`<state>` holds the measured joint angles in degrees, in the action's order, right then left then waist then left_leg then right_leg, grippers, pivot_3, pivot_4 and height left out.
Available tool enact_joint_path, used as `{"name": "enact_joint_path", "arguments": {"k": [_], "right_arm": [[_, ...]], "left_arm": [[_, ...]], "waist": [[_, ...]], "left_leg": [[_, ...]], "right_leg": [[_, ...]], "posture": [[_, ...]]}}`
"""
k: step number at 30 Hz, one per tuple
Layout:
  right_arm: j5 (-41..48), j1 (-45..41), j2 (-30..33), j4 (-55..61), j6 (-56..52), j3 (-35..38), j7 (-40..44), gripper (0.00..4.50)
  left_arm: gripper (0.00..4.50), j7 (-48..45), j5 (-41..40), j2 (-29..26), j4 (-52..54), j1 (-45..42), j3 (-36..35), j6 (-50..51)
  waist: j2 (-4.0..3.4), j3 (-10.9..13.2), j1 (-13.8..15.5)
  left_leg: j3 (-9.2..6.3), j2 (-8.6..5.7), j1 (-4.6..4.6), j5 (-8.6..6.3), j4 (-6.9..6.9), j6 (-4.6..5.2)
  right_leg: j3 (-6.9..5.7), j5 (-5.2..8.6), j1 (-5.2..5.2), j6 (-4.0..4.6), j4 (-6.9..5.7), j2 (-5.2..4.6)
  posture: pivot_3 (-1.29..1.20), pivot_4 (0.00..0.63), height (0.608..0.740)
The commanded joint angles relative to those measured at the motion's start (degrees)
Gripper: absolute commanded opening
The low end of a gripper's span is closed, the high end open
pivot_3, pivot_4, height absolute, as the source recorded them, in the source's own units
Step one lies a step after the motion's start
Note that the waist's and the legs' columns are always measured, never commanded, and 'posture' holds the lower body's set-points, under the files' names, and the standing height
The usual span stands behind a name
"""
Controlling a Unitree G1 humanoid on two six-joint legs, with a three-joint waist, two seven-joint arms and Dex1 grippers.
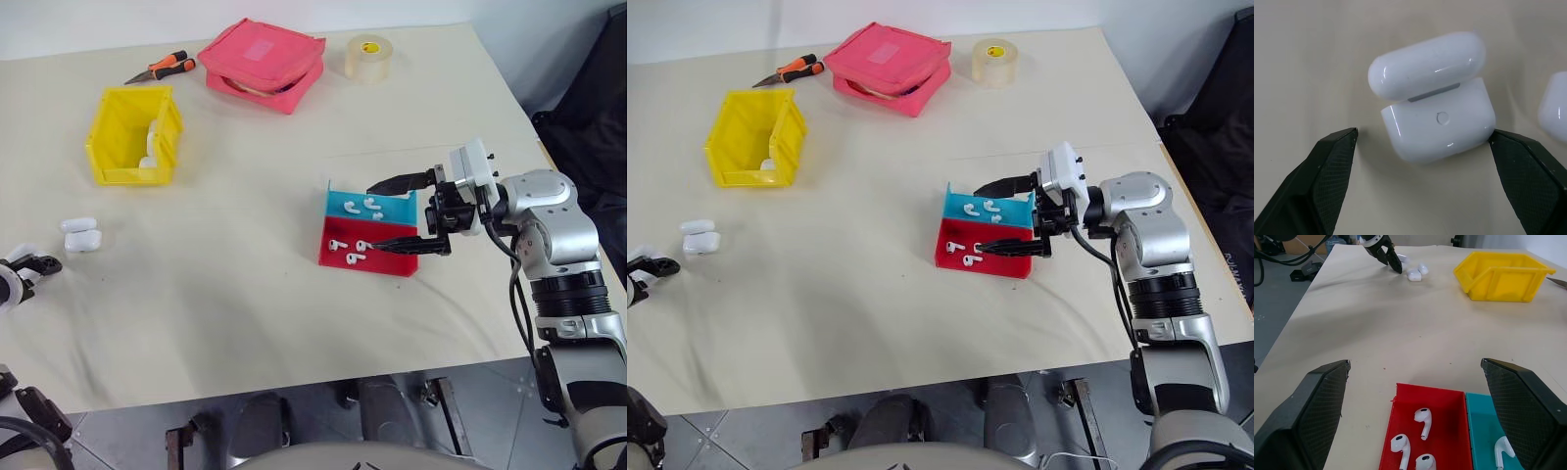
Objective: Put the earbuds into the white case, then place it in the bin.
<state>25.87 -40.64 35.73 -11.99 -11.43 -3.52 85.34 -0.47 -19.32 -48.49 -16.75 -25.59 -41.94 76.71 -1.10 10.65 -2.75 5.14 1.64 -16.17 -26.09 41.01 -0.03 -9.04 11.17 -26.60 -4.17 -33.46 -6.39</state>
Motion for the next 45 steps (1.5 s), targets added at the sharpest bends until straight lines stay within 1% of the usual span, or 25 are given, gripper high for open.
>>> {"name": "enact_joint_path", "arguments": {"k": [1,5,9,18,24,26,28,30,32,33,36,37,40,42,43,45], "right_arm": [[0.4,-1.0,0.0,0.2,0.3,0.5,0.8,4.50],[0.3,-1.2,-0.2,-0.1,0.5,0.4,0.6,4.50],[0.2,-1.1,-0.1,0.0,0.5,0.4,0.4,4.50],[-0.5,-1.1,-0.3,-0.2,0.5,0.3,-0.1,4.50],[-1.1,-1.2,-0.7,-0.5,0.6,0.2,-0.3,4.50],[-1.3,-1.2,-0.8,-0.6,0.6,0.2,-0.4,4.50],[-1.4,-1.2,-0.8,-0.4,0.5,0.3,-0.6,4.50],[-1.5,-1.1,-0.8,-0.2,0.4,0.3,-0.8,4.50],[-1.5,-0.9,-0.7,0.0,0.4,0.4,-1.1,4.50],[-1.6,-0.8,-0.6,0.1,0.4,0.5,-1.2,4.50],[-1.5,-0.6,-0.3,0.5,0.2,0.7,-1.6,4.50],[-1.4,-0.4,-0.2,0.8,0.1,0.8,-1.7,4.50],[-1.3,0.3,0.5,1.5,-0.2,1.3,-2.2,4.50],[-1.0,0.9,0.9,2.3,-0.5,1.5,-2.5,4.50],[-0.9,1.1,1.1,2.5,-0.6,1.6,-2.6,4.50],[-0.8,1.4,1.4,3.0,-0.8,1.8,-2.8,4.50]], "left_arm": [[4.48,0.8,1.5,0.0,-1.8,-2.1,-0.6,-2.4],[4.48,1.4,2.0,0.4,-4.2,-4.5,-0.9,-3.4],[4.48,2.3,2.2,1.2,-4.8,-6.4,-1.1,-1.9],[4.48,7.9,5.5,3.8,-4.8,-10.1,-5.8,6.2],[4.48,8.2,6.5,4.7,-4.0,-10.5,-6.6,6.0],[4.48,7.8,6.8,4.7,-3.4,-9.9,-5.7,4.3],[4.09,8.4,7.3,5.0,-3.0,-10.0,-6.3,3.5],[3.57,8.7,7.6,5.2,-2.6,-9.9,-6.7,2.7],[2.92,8.3,7.5,4.8,-2.0,-9.4,-6.7,2.4],[2.79,7.7,7.3,4.5,-1.3,-8.9,-6.6,2.5],[2.79,5.0,6.7,3.5,1.6,-6.2,-5.2,1.4],[2.79,2.9,6.2,2.8,3.5,-4.0,-4.1,-0.1],[2.79,-6.9,4.9,0.8,13.2,5.9,-0.4,-11.0],[2.79,-13.9,3.5,0.9,19.0,12.5,-0.9,-19.8],[2.79,-16.0,2.9,1.2,20.6,14.4,-1.5,-22.6],[2.79,-21.6,0.7,2.9,23.6,17.7,-3.2,-31.9]], "waist": [[0.02,0.0,0.2],[0.04,0.0,0.5],[0.05,0.0,0.8],[0.06,0.0,0.9],[0.06,0.0,0.8],[0.06,0.0,0.8],[0.06,0.0,0.8],[0.06,0.0,0.9],[0.06,0.0,1.0],[0.06,0.0,1.0],[0.06,0.0,0.9],[0.06,0.0,0.9],[0.12,0.0,0.5],[0.23,0.0,0.6],[0.24,0.0,0.7],[0.24,0.0,1.2]], "left_leg": [[0.00,0.00,0.00,0.00,0.02,0.00],[0.01,-0.01,-0.01,0.00,0.04,0.00],[0.02,-0.01,-0.01,0.00,0.05,0.00],[0.04,-0.03,0.01,0.00,0.05,0.00],[0.06,-0.02,0.04,0.00,0.04,0.00],[0.07,-0.02,0.04,0.00,0.04,0.00],[0.08,-0.02,0.05,0.00,0.04,0.00],[0.07,-0.02,0.05,0.00,0.04,0.00],[0.07,-0.03,0.05,0.00,0.05,0.00],[0.07,-0.03,0.05,0.00,0.05,0.00],[0.07,-0.02,0.04,0.00,0.04,0.00],[0.07,-0.02,0.05,0.00,0.04,0.00],[0.08,0.02,0.03,-0.01,0.02,-0.01],[0.04,0.09,-0.03,-0.04,0.01,-0.07],[0.04,0.11,-0.04,-0.05,0.04,-0.10],[0.04,0.11,-0.04,-0.06,0.05,-0.11]], "right_leg": [[0.00,0.00,0.00,0.00,-0.01,-0.01],[0.00,0.00,0.00,0.00,-0.01,-0.01],[0.00,0.00,0.00,0.00,-0.01,-0.01],[0.01,0.00,0.00,0.00,-0.02,-0.02],[0.03,0.00,0.00,0.00,-0.04,-0.02],[0.04,0.00,0.00,0.00,-0.04,-0.02],[0.05,0.00,0.00,0.00,-0.06,-0.02],[0.05,0.00,0.00,0.00,-0.06,-0.03],[0.05,0.00,0.00,0.00,-0.07,-0.04],[0.05,0.00,0.00,0.00,-0.07,-0.04],[0.04,0.00,0.00,0.00,-0.06,-0.04],[0.04,0.00,0.00,0.00,-0.07,-0.04],[0.02,0.03,-0.05,0.05,-0.06,-0.05],[-0.03,0.07,-0.11,0.11,-0.05,-0.05],[-0.03,0.08,-0.12,0.13,-0.06,-0.05],[-0.02,0.08,-0.12,0.14,-0.07,-0.09]], "posture": [[0.00,0.150,0.740],[0.00,0.150,0.740],[0.00,0.150,0.740],[0.00,0.150,0.740],[0.00,0.150,0.740],[0.00,0.150,0.740],[0.00,0.150,0.740],[0.00,0.150,0.740],[0.00,0.150,0.740],[0.00,0.150,0.740],[0.00,0.150,0.740],[0.00,0.150,0.740],[0.00,0.150,0.740],[0.00,0.150,0.740],[0.00,0.150,0.740],[0.00,0.150,0.740]]}}
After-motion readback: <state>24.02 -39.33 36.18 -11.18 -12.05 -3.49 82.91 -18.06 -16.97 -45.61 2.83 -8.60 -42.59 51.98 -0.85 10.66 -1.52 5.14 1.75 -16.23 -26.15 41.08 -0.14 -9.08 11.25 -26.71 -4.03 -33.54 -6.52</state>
